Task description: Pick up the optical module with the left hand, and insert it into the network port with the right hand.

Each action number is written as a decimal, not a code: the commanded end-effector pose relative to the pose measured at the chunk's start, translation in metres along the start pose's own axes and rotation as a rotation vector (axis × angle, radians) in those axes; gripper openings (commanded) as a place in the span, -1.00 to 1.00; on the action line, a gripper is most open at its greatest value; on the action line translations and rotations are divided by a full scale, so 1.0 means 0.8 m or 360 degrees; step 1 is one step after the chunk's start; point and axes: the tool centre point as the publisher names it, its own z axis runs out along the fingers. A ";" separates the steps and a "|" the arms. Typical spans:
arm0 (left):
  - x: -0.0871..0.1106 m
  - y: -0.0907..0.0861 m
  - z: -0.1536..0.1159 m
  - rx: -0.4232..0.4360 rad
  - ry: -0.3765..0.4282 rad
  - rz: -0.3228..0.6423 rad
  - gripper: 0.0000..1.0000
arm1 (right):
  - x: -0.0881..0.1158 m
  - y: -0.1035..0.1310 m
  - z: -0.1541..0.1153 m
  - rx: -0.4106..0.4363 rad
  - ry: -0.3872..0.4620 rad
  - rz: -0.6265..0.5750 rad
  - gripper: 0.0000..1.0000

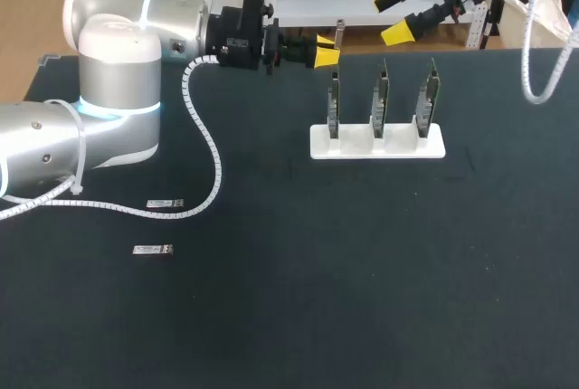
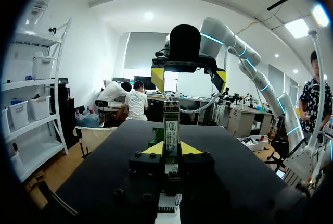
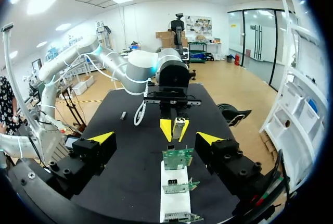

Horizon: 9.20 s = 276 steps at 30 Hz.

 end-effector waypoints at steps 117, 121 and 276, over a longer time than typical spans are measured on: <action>0.008 -0.009 -0.030 -0.0041 0.0430 0.0170 1.00 | -0.017 -0.017 0.061 0.0102 -0.0059 -0.0004 -1.00; 0.026 -0.016 -0.044 -0.0114 0.0482 0.0071 1.00 | -0.016 -0.017 0.059 0.0102 -0.0060 -0.0006 -1.00; 0.051 -0.004 -0.041 -0.0128 0.0723 0.0019 1.00 | 0.016 -0.024 0.093 0.0089 0.0085 -0.0117 -1.00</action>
